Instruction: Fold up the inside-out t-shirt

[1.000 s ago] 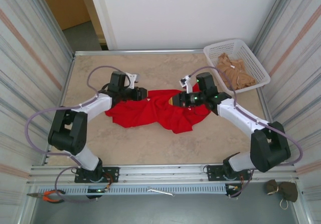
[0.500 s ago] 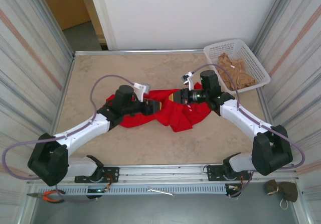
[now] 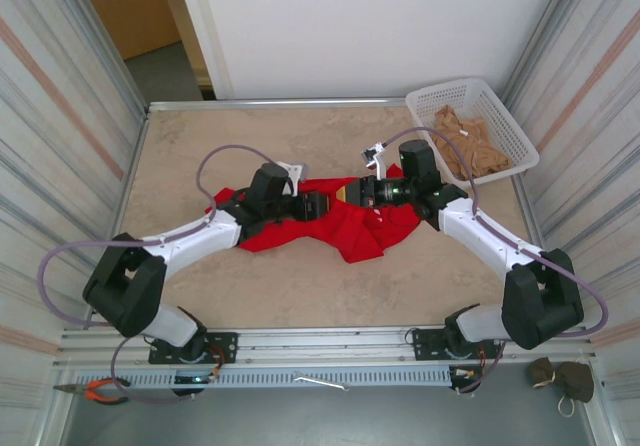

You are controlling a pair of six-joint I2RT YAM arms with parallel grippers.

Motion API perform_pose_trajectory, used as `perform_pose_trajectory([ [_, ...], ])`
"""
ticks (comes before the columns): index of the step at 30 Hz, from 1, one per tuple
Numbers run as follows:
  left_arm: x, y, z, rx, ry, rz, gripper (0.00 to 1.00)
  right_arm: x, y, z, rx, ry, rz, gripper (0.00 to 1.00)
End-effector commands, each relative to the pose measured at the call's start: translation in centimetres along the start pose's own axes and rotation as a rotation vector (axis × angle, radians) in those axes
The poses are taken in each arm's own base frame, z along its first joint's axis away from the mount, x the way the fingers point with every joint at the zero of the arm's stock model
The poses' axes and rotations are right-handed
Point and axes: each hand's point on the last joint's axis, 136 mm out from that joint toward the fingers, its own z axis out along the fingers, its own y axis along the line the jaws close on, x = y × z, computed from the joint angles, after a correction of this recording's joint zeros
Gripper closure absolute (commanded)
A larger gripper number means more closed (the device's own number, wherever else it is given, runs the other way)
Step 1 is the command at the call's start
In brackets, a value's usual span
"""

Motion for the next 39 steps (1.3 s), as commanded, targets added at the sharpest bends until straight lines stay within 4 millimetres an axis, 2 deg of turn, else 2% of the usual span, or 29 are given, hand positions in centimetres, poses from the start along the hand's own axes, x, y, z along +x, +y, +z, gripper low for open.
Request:
perform_pose_trajectory([
  [1, -1.2, -0.2, 1.1, -0.015, 0.002, -0.005, 0.53, 0.0, 1.1, -0.3, -0.018, -0.002, -0.017, 1.0],
  [2, -1.3, -0.5, 1.4, -0.004, 0.011, 0.001, 0.64, 0.0, 0.9, -0.5, -0.012, -0.002, -0.018, 1.0],
  [4, -1.5, -1.3, 1.3, 0.029, 0.029, 0.024, 0.91, -0.3, -0.1, -0.9, 0.004, -0.007, 0.0, 1.0],
  [5, -1.7, -1.7, 0.9, 0.04, 0.029, 0.033, 1.0, -0.4, -0.6, -1.0, 0.012, -0.01, 0.01, 1.0],
  [9, -3.6, -4.1, -2.7, 0.152, -0.022, 0.027, 1.0, -1.1, -4.5, -1.0, 0.082, -0.025, 0.084, 1.0],
  [13, -5.2, -7.2, -6.6, 0.355, -0.071, 0.009, 1.0, -1.3, -9.8, 0.1, 0.208, -0.036, 0.186, 1.0],
  [16, -6.2, -8.3, -8.6, 0.501, -0.106, -0.04, 1.0, -1.3, -12.9, 0.9, 0.264, -0.033, 0.254, 1.0],
  [17, -6.4, -8.4, -8.9, 0.532, -0.113, -0.055, 1.0, -1.3, -13.5, 1.2, 0.27, -0.029, 0.266, 0.98],
  [18, -6.5, -8.3, -9.2, 0.556, -0.117, -0.074, 1.0, -1.3, -13.9, 1.2, 0.281, -0.025, 0.281, 0.8],
  [19, -6.6, -8.1, -9.2, 0.564, -0.121, -0.09, 1.0, -1.3, -13.7, 1.2, 0.283, -0.025, 0.284, 0.61],
  [21, -6.6, -7.8, -9.3, 0.565, -0.125, -0.106, 1.0, -1.2, -12.9, 0.5, 0.307, -0.043, 0.263, 0.45],
  [22, -6.6, -7.7, -9.3, 0.563, -0.125, -0.12, 1.0, -1.1, -12.3, -0.1, 0.335, -0.055, 0.245, 0.42],
  [26, -6.3, -6.2, -8.6, 0.501, -0.122, -0.233, 1.0, -0.1, -9.4, -2.3, 0.405, -0.099, 0.168, 0.43],
  [29, -6.1, -5.4, -8.5, 0.481, -0.136, -0.289, 1.0, 0.6, -6.1, -2.2, 0.37, -0.075, 0.077, 0.52],
  [31, -5.9, -5.2, -8.5, 0.481, -0.133, -0.314, 1.0, 1.1, -4.4, -1.4, 0.356, -0.041, 0.024, 0.52],
  [33, -6.0, -5.2, -8.5, 0.485, -0.132, -0.335, 1.0, 1.4, -3.1, 0.0, 0.334, -0.009, -0.012, 0.45],
  [35, -6.2, -5.3, -8.5, 0.485, -0.127, -0.346, 1.0, 1.7, -2.6, 1.4, 0.325, 0.017, -0.042, 0.41],
  [39, -6.3, -5.4, -8.7, 0.481, -0.125, -0.341, 1.0, 1.8, -2.6, 3.7, 0.3, 0.046, -0.047, 0.42],
])
